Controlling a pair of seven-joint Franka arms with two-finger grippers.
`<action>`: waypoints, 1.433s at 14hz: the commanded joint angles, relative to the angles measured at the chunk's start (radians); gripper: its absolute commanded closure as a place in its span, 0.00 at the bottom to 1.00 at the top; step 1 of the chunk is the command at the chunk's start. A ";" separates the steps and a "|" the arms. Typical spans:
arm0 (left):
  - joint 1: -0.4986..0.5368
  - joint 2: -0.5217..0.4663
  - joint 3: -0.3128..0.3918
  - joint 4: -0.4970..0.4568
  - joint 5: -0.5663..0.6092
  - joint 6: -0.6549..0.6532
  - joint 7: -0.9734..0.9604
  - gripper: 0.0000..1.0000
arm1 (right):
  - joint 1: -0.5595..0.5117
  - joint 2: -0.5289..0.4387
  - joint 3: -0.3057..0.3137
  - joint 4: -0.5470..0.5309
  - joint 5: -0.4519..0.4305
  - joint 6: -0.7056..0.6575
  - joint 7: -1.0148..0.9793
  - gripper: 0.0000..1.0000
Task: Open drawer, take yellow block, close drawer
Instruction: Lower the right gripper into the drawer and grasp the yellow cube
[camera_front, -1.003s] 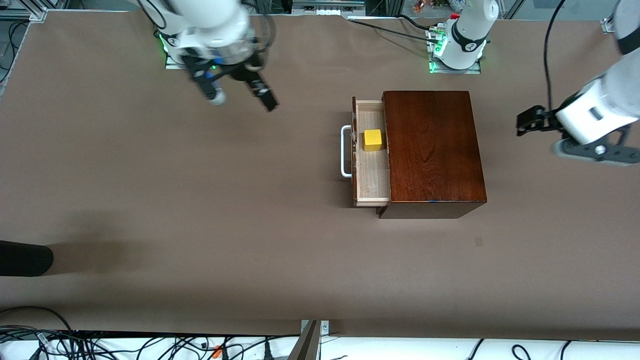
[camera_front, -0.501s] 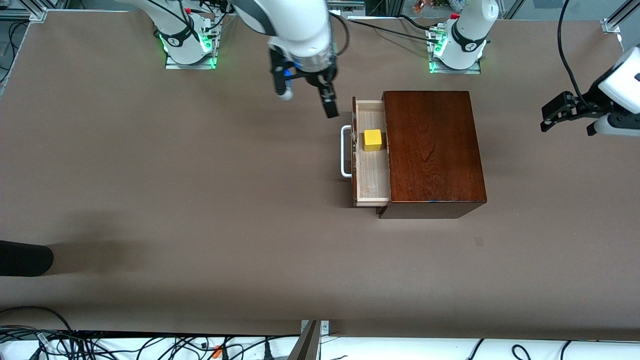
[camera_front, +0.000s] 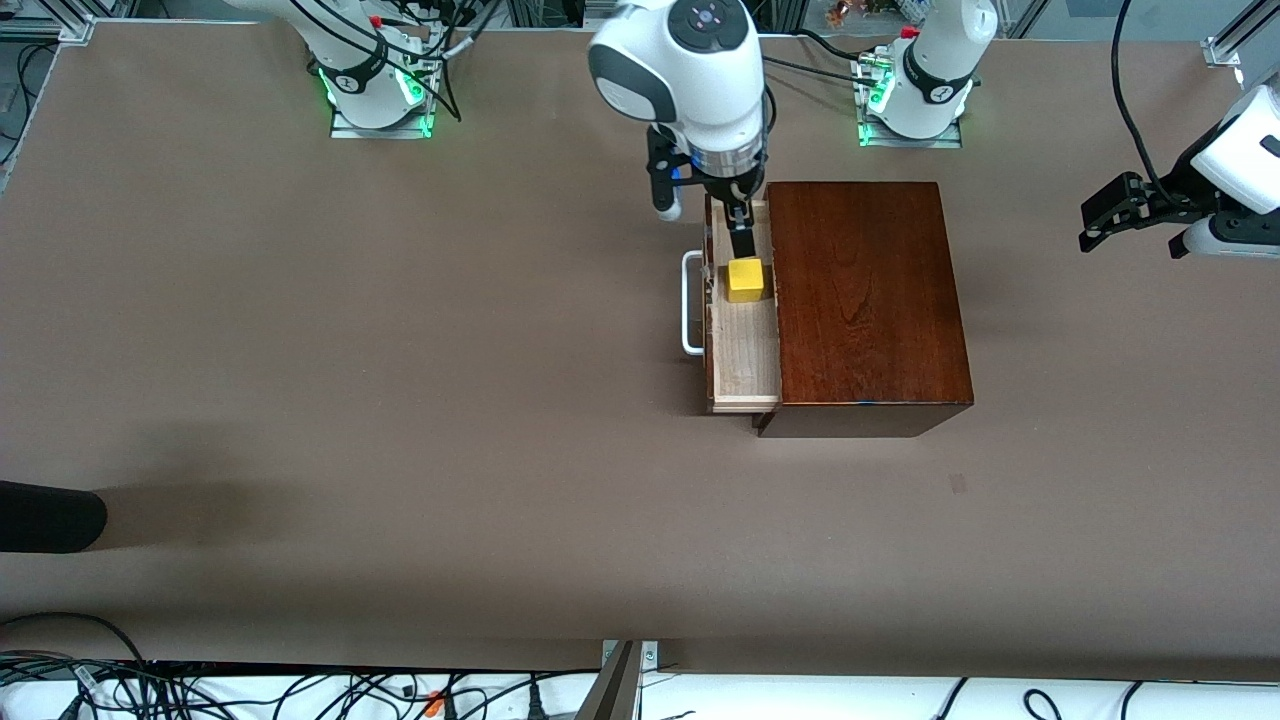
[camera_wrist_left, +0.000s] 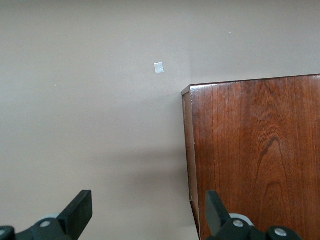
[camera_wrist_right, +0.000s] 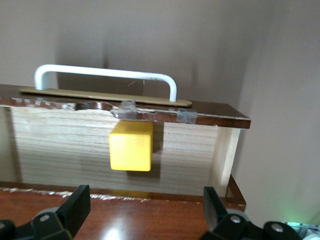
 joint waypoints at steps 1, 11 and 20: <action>-0.012 0.024 0.012 0.021 -0.011 0.010 0.007 0.00 | 0.053 0.051 -0.055 0.046 -0.021 0.025 0.042 0.00; -0.007 0.038 0.008 0.050 -0.011 -0.034 0.008 0.00 | 0.061 0.121 -0.083 0.040 -0.021 0.094 0.053 0.00; -0.007 0.040 0.008 0.052 -0.011 -0.044 0.009 0.00 | 0.068 0.170 -0.094 0.039 -0.021 0.151 0.053 0.43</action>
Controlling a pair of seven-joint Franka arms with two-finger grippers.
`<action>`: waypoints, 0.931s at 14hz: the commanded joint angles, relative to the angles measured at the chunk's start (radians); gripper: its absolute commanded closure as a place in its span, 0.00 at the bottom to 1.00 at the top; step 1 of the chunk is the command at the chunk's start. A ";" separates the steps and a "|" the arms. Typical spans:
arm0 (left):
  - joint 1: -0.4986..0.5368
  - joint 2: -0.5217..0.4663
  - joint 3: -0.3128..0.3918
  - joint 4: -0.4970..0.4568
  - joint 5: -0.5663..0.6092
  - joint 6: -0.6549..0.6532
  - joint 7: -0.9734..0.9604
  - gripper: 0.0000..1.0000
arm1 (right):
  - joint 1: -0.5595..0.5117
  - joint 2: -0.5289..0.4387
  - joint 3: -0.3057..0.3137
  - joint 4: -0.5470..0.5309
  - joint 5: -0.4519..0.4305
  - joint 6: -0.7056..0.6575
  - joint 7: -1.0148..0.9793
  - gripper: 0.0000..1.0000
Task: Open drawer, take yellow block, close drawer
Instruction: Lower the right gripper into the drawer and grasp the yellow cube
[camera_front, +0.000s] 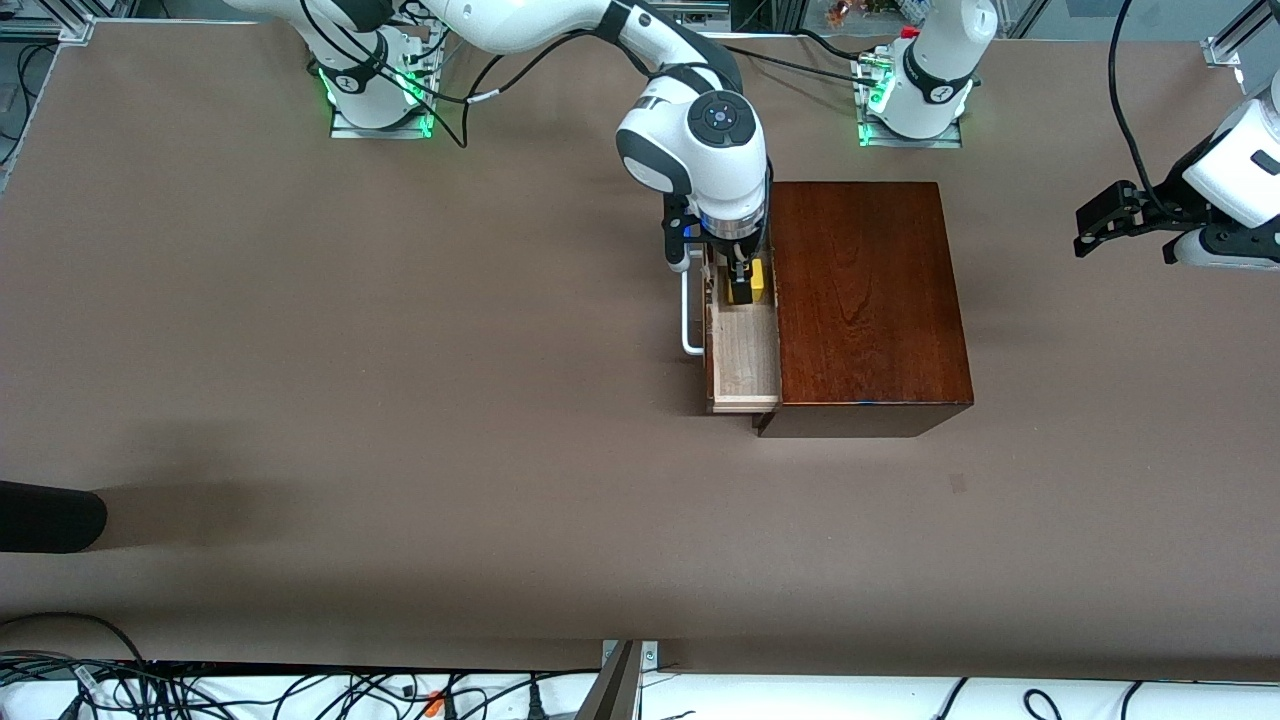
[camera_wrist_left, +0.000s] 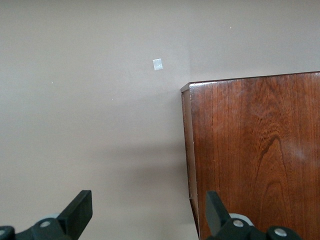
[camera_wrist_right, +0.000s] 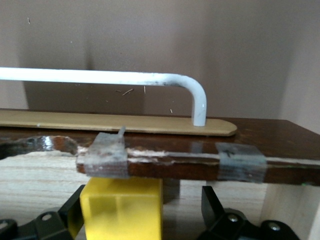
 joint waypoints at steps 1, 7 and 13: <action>-0.004 0.013 0.007 0.031 -0.011 -0.026 0.011 0.00 | 0.017 0.011 -0.022 0.032 -0.020 0.002 0.028 0.76; -0.004 0.013 0.007 0.031 -0.011 -0.027 0.011 0.00 | 0.001 -0.029 -0.023 0.048 -0.005 -0.079 0.024 0.95; -0.004 0.011 0.007 0.031 -0.011 -0.036 0.011 0.00 | -0.083 -0.161 -0.018 0.131 0.142 -0.304 -0.068 0.95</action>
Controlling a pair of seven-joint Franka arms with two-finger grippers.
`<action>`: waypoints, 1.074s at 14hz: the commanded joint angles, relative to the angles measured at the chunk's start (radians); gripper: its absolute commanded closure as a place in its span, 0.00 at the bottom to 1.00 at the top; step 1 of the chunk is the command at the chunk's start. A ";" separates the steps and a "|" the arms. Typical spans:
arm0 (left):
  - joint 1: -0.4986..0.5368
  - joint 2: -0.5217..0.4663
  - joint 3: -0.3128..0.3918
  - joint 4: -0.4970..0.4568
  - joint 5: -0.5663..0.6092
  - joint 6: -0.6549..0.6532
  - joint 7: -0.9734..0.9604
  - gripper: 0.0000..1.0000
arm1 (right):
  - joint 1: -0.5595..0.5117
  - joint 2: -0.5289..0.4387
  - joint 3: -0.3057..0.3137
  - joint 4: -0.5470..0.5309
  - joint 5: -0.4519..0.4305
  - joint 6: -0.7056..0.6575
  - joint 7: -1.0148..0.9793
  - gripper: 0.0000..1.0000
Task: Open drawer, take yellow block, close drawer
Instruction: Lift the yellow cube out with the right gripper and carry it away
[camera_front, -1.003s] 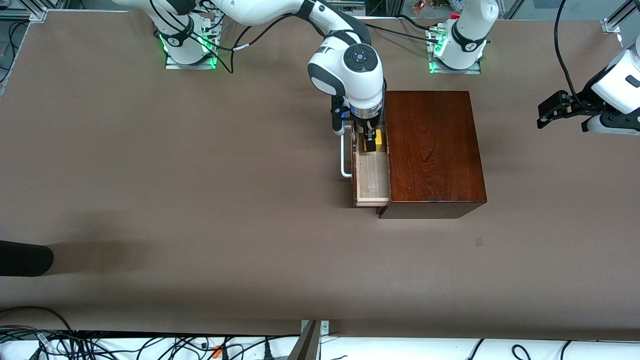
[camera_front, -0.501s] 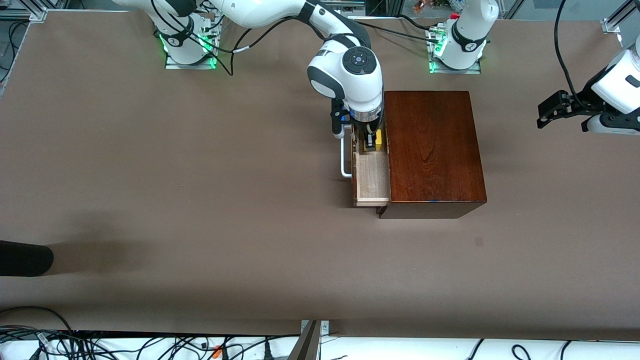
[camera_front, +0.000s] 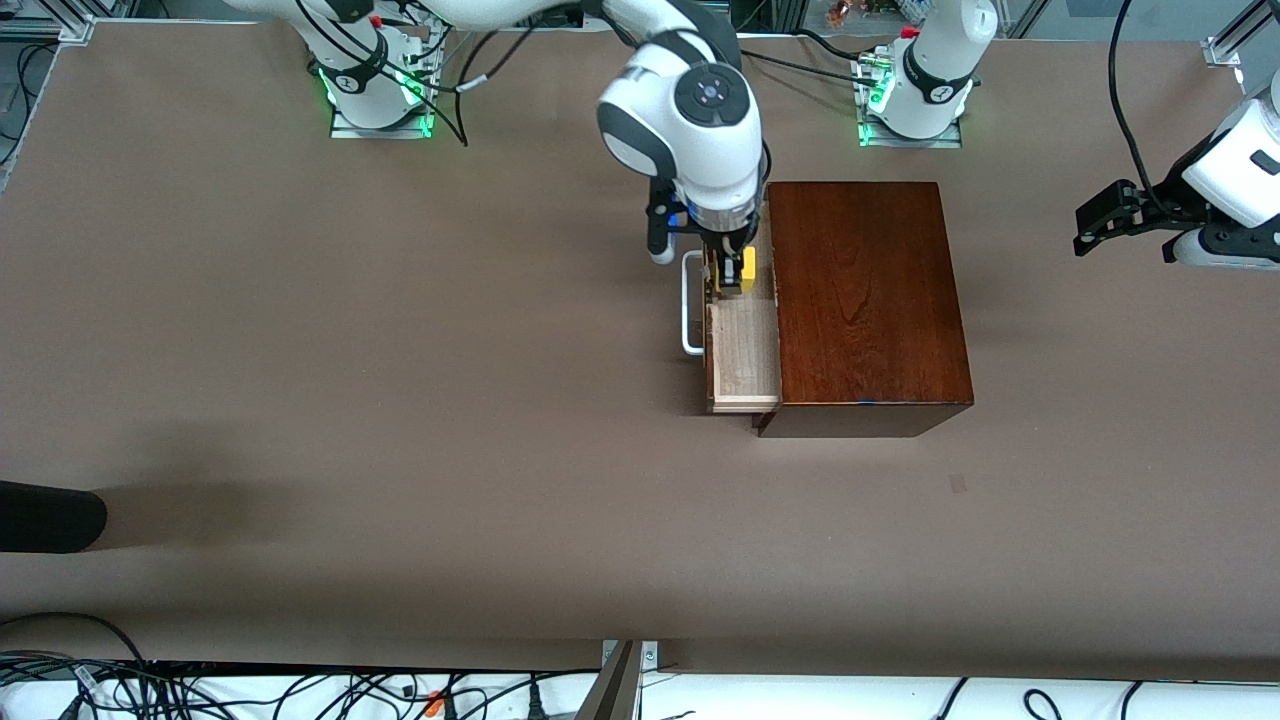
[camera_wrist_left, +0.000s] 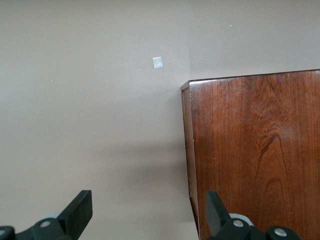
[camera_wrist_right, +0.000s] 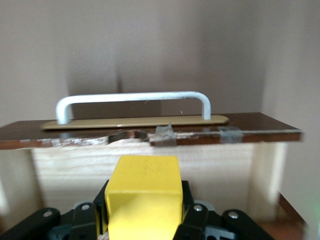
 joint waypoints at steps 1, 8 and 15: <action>-0.004 0.011 0.007 0.031 -0.011 -0.027 0.011 0.00 | -0.056 -0.094 0.003 -0.010 0.073 -0.094 -0.111 0.95; -0.004 0.011 0.007 0.031 -0.011 -0.031 0.012 0.00 | -0.314 -0.268 -0.002 -0.125 0.079 -0.390 -0.799 0.98; -0.004 0.011 0.007 0.031 -0.011 -0.031 0.012 0.00 | -0.544 -0.448 -0.176 -0.393 0.143 -0.424 -1.677 0.99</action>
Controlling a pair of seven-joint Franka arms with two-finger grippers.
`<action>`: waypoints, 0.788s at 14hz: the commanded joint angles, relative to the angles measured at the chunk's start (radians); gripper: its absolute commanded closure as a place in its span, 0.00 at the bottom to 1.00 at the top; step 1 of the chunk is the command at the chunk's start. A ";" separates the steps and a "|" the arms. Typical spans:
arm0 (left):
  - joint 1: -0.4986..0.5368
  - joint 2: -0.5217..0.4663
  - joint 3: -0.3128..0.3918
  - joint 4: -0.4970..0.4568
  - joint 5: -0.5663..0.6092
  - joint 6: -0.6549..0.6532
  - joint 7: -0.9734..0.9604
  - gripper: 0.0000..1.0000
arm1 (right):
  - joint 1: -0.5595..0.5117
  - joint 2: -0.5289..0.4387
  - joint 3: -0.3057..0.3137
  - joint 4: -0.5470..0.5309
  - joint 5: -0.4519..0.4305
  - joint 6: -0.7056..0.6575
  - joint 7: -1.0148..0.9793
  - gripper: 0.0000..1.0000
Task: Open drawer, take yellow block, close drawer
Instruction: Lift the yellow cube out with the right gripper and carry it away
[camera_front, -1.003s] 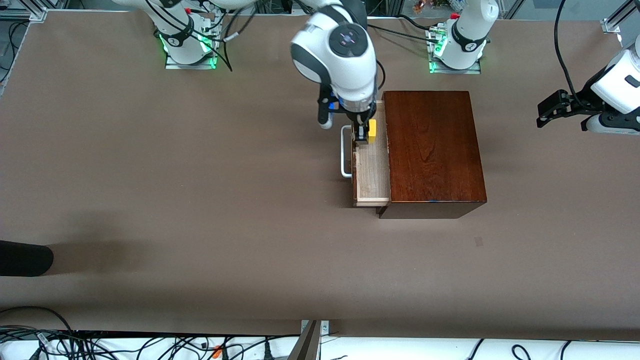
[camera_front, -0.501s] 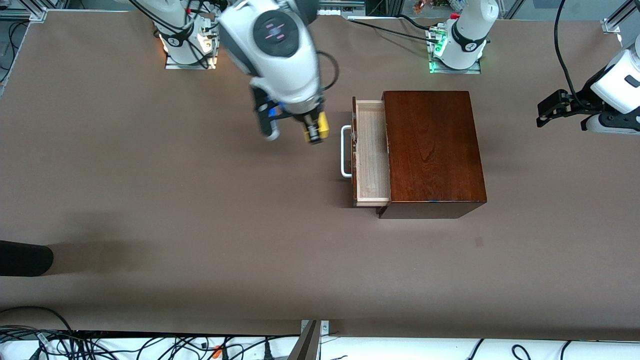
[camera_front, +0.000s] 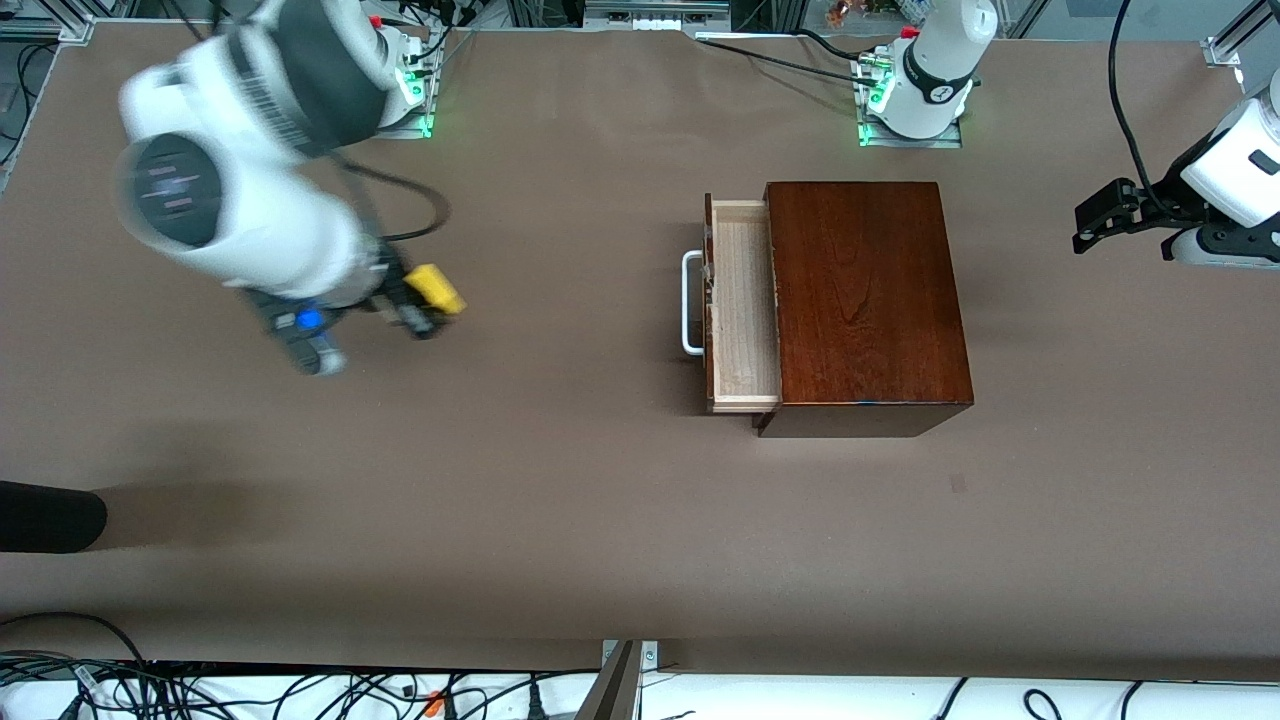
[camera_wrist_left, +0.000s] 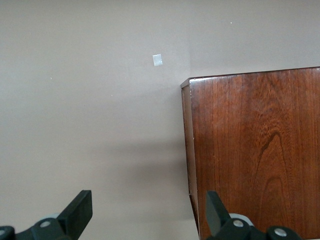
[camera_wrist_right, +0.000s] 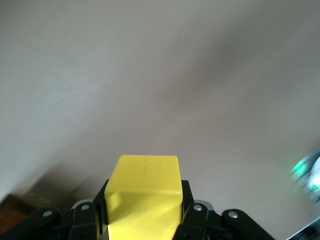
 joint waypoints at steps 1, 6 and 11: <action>-0.004 0.011 0.007 0.030 -0.011 -0.024 0.012 0.00 | 0.002 -0.090 -0.121 -0.156 0.021 0.023 -0.319 0.99; -0.004 0.011 0.007 0.030 -0.011 -0.024 0.012 0.00 | 0.002 -0.092 -0.357 -0.309 0.010 0.154 -0.819 0.98; -0.007 0.013 0.007 0.031 -0.014 -0.025 0.011 0.00 | 0.002 -0.083 -0.472 -0.516 0.012 0.450 -1.119 0.99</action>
